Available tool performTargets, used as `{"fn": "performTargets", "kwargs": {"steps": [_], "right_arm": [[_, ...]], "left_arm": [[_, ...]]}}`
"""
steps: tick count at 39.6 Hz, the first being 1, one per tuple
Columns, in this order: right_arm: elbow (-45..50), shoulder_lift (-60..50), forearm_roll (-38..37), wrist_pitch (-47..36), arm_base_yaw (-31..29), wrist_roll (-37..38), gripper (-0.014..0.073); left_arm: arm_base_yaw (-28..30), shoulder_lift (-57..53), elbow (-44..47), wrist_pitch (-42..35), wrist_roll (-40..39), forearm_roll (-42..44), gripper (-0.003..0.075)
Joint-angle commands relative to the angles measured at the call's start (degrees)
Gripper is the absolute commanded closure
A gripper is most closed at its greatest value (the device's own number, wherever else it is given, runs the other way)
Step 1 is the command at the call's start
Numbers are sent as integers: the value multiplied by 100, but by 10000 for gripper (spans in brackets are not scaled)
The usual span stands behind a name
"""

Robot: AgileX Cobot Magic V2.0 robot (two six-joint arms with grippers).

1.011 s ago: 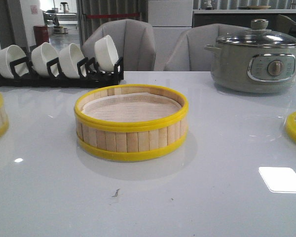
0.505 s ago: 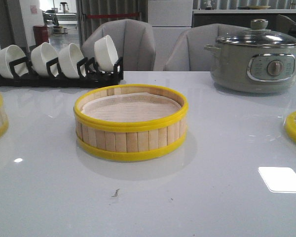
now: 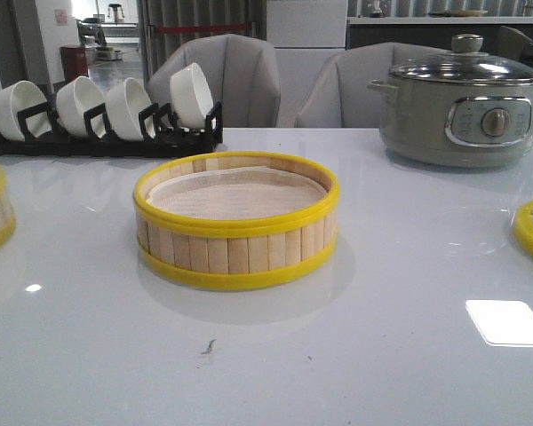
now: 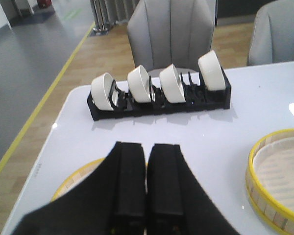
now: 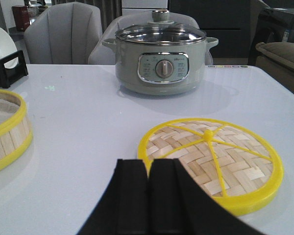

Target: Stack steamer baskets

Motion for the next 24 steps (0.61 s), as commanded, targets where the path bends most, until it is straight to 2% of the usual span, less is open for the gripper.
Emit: {"fn": "performTargets", "kwargs": {"steps": [1,24], "right_arm": [[-84,-122,22,-500,-32,-42,527],[-84,-122,22,-500,-32,-42,527]], "left_arm": [[-16,311,-220,-331,-22,-25,636],[-16,508,-199,-349,-22,-171,636]]}}
